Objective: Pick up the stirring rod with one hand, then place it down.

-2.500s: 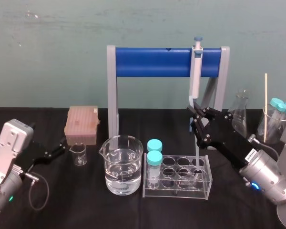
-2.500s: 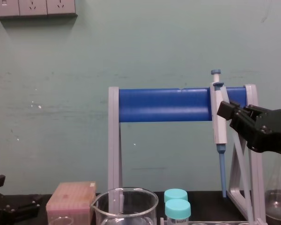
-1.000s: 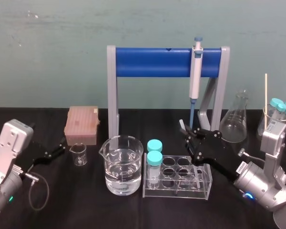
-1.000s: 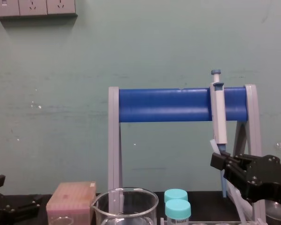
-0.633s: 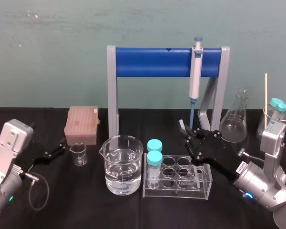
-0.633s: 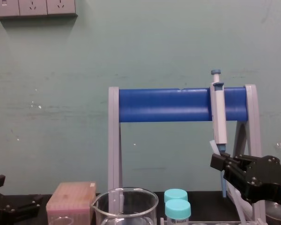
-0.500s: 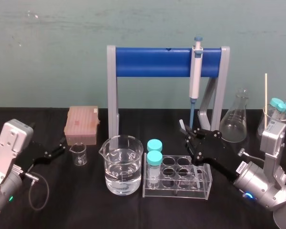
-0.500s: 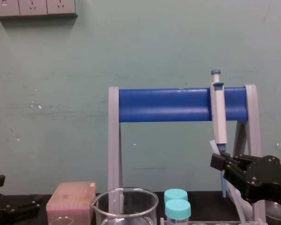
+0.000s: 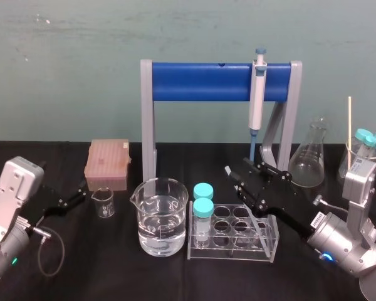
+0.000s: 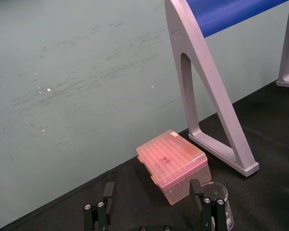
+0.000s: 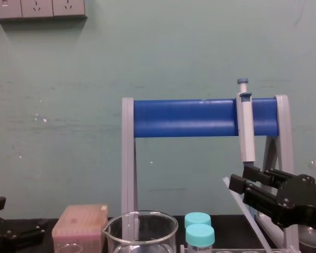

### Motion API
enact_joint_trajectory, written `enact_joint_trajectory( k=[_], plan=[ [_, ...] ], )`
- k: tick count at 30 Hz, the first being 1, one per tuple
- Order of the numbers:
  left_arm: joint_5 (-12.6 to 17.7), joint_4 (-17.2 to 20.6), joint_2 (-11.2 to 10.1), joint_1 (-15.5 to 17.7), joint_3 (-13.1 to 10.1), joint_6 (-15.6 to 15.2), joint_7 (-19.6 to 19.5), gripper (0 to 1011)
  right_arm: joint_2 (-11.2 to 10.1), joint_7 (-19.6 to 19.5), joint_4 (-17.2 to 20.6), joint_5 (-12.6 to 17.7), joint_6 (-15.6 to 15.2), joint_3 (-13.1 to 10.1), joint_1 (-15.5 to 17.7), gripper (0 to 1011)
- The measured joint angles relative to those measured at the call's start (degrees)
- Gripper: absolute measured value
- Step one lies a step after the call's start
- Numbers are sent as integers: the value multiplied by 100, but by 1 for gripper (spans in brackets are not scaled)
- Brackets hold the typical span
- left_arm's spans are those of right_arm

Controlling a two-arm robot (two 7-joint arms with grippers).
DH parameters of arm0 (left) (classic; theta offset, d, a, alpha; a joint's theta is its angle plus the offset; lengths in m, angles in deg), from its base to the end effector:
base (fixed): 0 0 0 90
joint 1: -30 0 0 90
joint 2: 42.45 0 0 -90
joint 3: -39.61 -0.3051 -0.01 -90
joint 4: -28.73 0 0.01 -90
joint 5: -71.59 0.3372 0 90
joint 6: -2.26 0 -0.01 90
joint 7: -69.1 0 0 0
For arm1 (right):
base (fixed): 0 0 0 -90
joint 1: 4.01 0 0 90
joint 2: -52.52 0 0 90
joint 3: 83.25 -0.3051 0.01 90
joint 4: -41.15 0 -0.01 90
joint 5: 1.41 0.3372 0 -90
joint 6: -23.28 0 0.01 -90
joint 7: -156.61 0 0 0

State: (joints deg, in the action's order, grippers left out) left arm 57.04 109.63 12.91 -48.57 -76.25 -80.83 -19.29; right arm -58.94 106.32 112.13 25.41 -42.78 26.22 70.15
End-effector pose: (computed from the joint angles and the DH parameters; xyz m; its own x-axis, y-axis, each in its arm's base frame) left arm 0.3874 0.0837 -0.3199 0.2924 0.8803 0.3736 -0.9552 0.2875 0.0703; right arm 0.4235 -0.0527 -0.3319 0.7418 -0.6551 0.1434 0.6236 0.7525 0.2121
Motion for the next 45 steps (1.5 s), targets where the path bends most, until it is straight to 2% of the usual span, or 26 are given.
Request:
enact_joint_trajectory(
  k=[2,7,8,9,15,20,24,27,28,29,31,33,34,37,38,41,44,45],
  plan=[
    [0,0,0,0,0,0,0,1000,0,0,0,0,0,0,0,471],
    [0,0,0,0,0,0,0,1000,0,0,1,0,0,0,0,634],
    [0,0,0,0,0,0,0,1000,0,0,1,0,0,0,0,697],
    [0,0,0,0,0,0,0,1000,0,0,1,0,0,0,0,697],
    [0,0,0,0,0,0,0,1000,0,0,1,0,0,0,0,900],
    [0,0,0,0,0,0,0,1000,-1,-6,10,-13,8,-3,1,1002],
    [0,0,0,0,0,0,0,1000,19,-323,198,-165,158,-151,32,1003],
    [0,0,0,0,0,0,0,1000,67,-733,444,-328,225,-366,112,1003],
    [0,0,0,0,0,0,0,1000,95,-1003,580,-432,185,-483,168,1003],
    [0,0,0,0,0,0,0,1000,105,-1112,642,-467,150,-537,196,1003],
    [0,0,0,0,0,0,0,1000,135,-1503,839,-591,-74,-709,313,1003],
    [0,0,0,0,0,0,0,1000,144,-1731,946,-668,-256,-801,392,1003],
    [0,0,0,0,0,0,0,1000,142,-1900,1022,-729,-463,-865,479,1003],
    [0,0,0,0,0,0,0,1000,115,-2069,1110,-819,-765,-929,618,1003],
    [0,0,0,0,0,0,0,1000,82,-2145,1155,-880,-976,-952,714,1003],
    [0,0,0,0,0,0,0,1000,37,-2216,1220,-928,-1288,-978,867,1003],
    [0,0,0,0,0,0,0,1000,-12,-2293,1301,-1005,-1725,-1008,1068,1003],
    [0,0,0,0,0,0,0,1000,-12,-2293,1301,-1005,-1725,-1008,1068,1003]
  ],
)
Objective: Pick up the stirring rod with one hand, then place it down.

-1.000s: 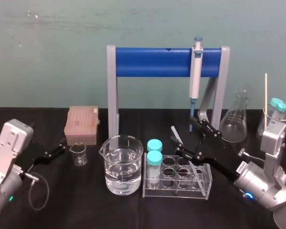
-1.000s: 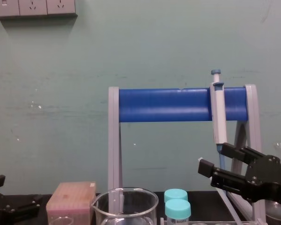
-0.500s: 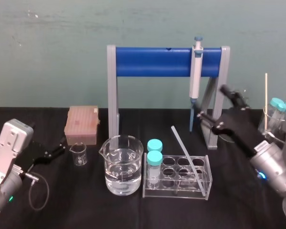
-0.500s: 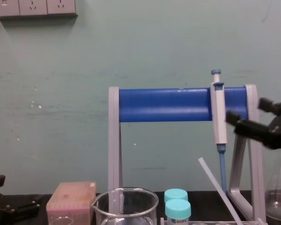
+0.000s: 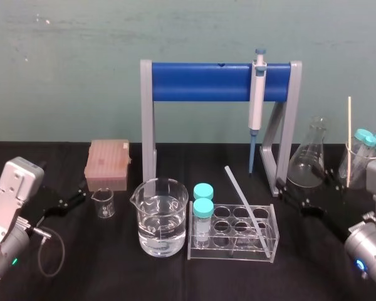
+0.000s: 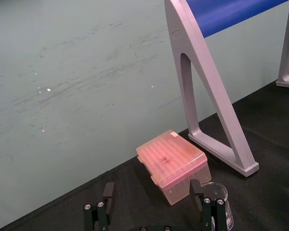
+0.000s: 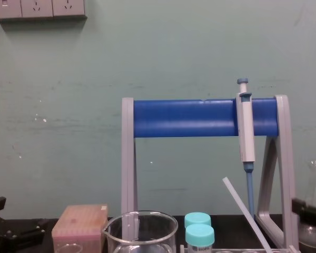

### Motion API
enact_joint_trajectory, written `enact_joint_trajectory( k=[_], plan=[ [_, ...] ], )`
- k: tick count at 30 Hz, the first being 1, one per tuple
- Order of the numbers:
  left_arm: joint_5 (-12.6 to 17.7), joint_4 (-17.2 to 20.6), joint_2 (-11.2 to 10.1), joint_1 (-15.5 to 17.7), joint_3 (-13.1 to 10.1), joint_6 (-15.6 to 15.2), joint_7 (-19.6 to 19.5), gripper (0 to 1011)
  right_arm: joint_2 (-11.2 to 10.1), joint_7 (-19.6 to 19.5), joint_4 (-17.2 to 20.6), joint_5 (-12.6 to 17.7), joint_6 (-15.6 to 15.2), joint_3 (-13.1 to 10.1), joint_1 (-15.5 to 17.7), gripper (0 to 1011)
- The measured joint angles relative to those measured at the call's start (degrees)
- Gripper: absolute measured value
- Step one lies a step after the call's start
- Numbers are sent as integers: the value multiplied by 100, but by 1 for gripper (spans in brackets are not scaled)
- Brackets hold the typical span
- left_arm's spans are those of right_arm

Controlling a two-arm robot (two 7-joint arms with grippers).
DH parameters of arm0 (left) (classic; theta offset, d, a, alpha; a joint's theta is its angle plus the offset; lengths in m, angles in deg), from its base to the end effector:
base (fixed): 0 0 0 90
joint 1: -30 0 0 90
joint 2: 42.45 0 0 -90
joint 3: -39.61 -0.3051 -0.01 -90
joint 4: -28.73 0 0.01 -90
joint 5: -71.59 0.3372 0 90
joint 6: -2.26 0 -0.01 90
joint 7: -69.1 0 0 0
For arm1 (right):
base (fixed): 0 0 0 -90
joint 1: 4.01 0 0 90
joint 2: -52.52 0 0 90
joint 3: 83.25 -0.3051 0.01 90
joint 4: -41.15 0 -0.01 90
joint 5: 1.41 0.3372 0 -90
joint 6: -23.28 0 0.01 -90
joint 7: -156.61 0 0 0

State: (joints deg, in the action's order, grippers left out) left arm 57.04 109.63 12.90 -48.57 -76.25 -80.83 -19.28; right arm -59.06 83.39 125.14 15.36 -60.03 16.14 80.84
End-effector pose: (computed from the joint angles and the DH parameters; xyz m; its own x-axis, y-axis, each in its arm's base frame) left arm 0.3874 0.0838 -0.3199 0.2922 0.8803 0.3738 -0.9553 0.2873 0.0702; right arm 0.3793 -0.0754 -0.3141 0.3996 -0.9108 0.1033 0.9148 0.4035 0.0188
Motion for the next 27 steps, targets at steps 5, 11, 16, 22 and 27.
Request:
enact_joint_trajectory(
  k=[5,11,16,22,27],
  plan=[
    [0,0,0,0,0,0,0,1000,35,-49,6,-67,-208,-77,78,1003],
    [0,0,0,0,0,0,0,1000,48,-49,-2,-72,-217,-89,77,1003],
    [0,0,0,0,0,0,0,1000,42,-49,-2,-72,-214,-83,76,1003],
    [0,0,0,0,0,0,0,1000,39,-51,-1,-72,-211,-79,75,1003],
    [0,0,0,0,0,0,0,1000,36,-52,0,-71,-208,-77,75,1003]
  ],
)
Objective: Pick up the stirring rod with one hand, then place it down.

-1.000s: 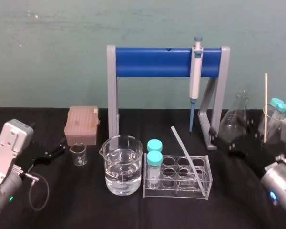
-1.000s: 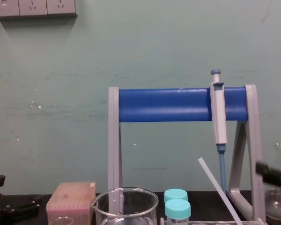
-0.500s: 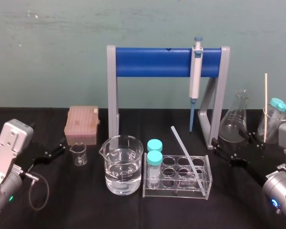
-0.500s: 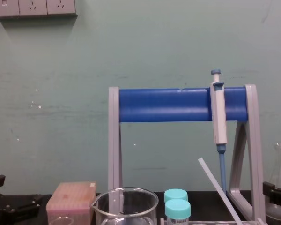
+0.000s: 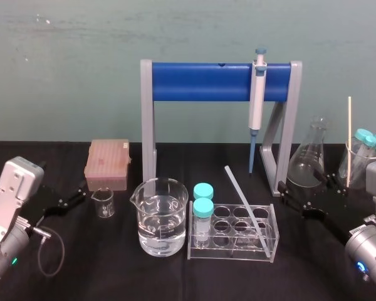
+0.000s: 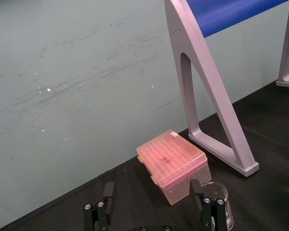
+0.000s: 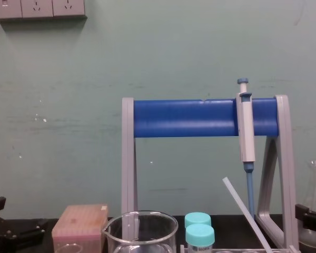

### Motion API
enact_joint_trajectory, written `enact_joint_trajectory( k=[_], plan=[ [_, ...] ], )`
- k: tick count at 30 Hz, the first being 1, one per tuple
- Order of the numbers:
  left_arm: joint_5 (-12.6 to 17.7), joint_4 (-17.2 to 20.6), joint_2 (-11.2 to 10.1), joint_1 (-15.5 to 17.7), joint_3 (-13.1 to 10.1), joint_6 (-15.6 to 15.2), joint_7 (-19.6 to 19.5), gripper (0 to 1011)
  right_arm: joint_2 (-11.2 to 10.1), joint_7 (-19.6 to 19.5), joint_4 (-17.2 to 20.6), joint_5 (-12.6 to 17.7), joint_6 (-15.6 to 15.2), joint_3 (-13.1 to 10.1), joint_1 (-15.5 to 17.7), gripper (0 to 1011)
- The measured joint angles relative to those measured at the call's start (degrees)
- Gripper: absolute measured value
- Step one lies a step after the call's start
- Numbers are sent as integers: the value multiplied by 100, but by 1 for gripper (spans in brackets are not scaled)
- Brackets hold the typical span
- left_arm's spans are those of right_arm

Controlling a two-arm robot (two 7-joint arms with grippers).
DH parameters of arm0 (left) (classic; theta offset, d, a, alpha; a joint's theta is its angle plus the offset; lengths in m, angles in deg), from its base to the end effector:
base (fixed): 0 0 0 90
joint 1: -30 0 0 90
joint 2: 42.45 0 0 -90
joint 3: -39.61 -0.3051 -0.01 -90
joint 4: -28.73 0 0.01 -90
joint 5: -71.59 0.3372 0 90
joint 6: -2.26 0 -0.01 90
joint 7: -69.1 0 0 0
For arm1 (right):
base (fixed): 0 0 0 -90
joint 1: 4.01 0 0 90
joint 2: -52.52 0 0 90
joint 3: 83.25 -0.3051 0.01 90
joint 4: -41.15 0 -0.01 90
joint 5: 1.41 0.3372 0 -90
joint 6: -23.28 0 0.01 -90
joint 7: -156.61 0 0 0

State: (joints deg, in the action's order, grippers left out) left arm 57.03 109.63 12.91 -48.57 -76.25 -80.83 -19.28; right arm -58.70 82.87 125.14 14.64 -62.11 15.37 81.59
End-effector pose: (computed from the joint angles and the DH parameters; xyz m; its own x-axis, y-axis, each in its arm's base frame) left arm 0.3874 0.0837 -0.3199 0.2922 0.8804 0.3734 -0.9553 0.2873 0.0702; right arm 0.3758 -0.0776 -0.3181 0.3822 -0.9192 0.0951 0.9239 0.3818 -0.0232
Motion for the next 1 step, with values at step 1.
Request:
enact_joint_trajectory(
  k=[1],
  plan=[
    [0,0,0,0,0,0,0,1000,-2,0,0,0,2,2,0,1003]
  ],
)
